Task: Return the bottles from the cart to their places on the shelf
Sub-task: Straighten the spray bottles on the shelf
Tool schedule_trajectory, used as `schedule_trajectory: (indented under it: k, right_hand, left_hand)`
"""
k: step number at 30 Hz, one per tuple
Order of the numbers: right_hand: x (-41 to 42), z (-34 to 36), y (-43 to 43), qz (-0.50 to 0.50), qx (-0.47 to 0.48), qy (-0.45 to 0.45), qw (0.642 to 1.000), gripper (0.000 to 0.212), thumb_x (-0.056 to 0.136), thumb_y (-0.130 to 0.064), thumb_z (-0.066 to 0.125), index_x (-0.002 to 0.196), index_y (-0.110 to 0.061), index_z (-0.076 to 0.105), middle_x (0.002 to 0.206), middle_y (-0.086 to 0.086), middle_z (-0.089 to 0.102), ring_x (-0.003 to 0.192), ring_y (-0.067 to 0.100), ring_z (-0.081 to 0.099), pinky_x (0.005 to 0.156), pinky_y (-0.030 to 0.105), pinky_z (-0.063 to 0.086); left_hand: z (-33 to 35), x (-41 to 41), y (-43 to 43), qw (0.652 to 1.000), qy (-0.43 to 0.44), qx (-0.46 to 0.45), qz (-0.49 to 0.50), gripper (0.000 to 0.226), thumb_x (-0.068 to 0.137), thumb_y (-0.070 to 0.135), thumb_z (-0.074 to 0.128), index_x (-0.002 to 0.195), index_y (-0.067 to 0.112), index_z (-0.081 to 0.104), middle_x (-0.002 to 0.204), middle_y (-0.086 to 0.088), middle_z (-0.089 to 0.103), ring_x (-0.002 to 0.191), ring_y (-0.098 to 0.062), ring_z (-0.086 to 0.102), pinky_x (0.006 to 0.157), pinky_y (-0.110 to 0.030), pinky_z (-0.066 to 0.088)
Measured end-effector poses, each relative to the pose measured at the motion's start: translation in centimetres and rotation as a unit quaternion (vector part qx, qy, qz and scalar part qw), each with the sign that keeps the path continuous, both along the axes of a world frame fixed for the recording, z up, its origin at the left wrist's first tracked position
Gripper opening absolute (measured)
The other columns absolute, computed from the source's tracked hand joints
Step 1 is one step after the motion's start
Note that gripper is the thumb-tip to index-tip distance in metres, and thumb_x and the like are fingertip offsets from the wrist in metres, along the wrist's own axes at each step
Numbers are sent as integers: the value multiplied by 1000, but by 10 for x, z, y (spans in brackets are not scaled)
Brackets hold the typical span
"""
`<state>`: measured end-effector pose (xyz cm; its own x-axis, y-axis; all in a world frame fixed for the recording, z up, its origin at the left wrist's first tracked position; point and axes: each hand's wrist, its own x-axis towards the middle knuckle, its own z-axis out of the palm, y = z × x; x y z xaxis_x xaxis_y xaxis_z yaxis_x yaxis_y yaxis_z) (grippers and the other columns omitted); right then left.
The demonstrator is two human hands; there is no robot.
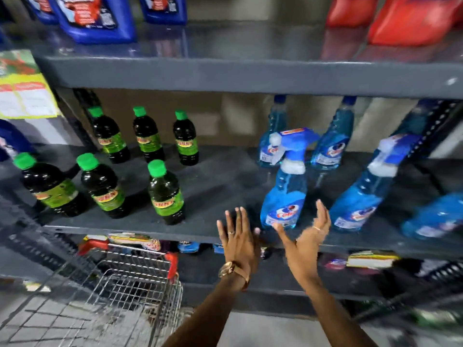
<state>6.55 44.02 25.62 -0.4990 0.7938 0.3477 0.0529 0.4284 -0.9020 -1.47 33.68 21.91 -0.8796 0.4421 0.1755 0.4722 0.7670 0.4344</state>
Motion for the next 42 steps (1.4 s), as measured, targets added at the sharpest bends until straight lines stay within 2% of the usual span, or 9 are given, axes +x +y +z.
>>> schedule_trajectory:
  k: [5,10,20,24,27,29,33,38,42]
  right_hand:
    - [-14,5,26,167,-114,-55,978,50,70,-9,80,106,-29,51,113,8,65,93,-11,62,89,20,53]
    - [-20,-4,31,190,-114,-64,973,41,73,-9,78,92,-31,49,96,-7,65,82,-16,62,71,3,47]
    - [-19,-7,27,218,-124,-39,967,43,71,-21,81,100,-34,51,104,-6,67,96,0,66,75,9,52]
    - [-5,-3,24,251,-153,-1,956,82,70,-19,81,136,-17,34,138,0,52,126,7,52,99,16,45]
    - [31,-4,24,197,-105,30,974,65,78,-35,72,135,-20,42,140,-5,49,132,4,44,109,18,35]
    - [59,-6,36,124,-51,39,990,21,86,-44,61,100,-29,61,102,-14,66,101,3,61,87,16,47]
    - [93,0,89,-22,-3,72,997,12,86,-51,56,84,-39,55,86,-15,56,80,0,56,72,9,41]
    - [77,3,147,34,-49,8,998,84,70,-14,81,138,-8,33,128,-7,45,119,-1,48,101,10,36]
    - [65,-4,165,136,-104,-67,983,63,68,-16,83,119,-16,46,115,5,66,101,11,65,76,1,46]
  left_hand:
    - [-4,-3,-1,1000,1,-21,21,57,99,38,25,151,15,16,161,-1,12,149,-27,-3,112,-35,-26]
    - [0,1,9,998,-24,-25,49,55,100,36,24,151,16,14,162,-1,9,149,-27,-7,118,-47,-12]
    - [6,5,9,998,-18,-33,52,55,100,36,21,151,18,11,162,-1,6,149,-28,-10,119,-49,-13]
    - [9,24,2,994,36,67,74,59,98,36,31,150,11,16,161,-5,9,148,-28,-10,117,-42,-20]
    - [8,69,7,986,95,118,-73,61,90,32,38,146,9,26,155,-6,23,149,-20,-4,119,-35,-15]
    - [2,96,23,968,96,118,-198,63,89,29,43,147,12,24,154,-5,24,149,-20,5,122,-33,-7]
    - [11,102,85,969,29,109,-220,59,97,30,36,149,10,18,158,-3,12,148,-27,9,118,-25,-13]
    - [7,102,129,997,19,8,-69,61,96,41,22,148,8,24,158,-11,21,147,-36,8,110,-33,-27]
    - [2,101,141,1000,-3,5,-12,59,96,41,17,149,16,22,160,-4,16,149,-30,0,115,-38,-21]
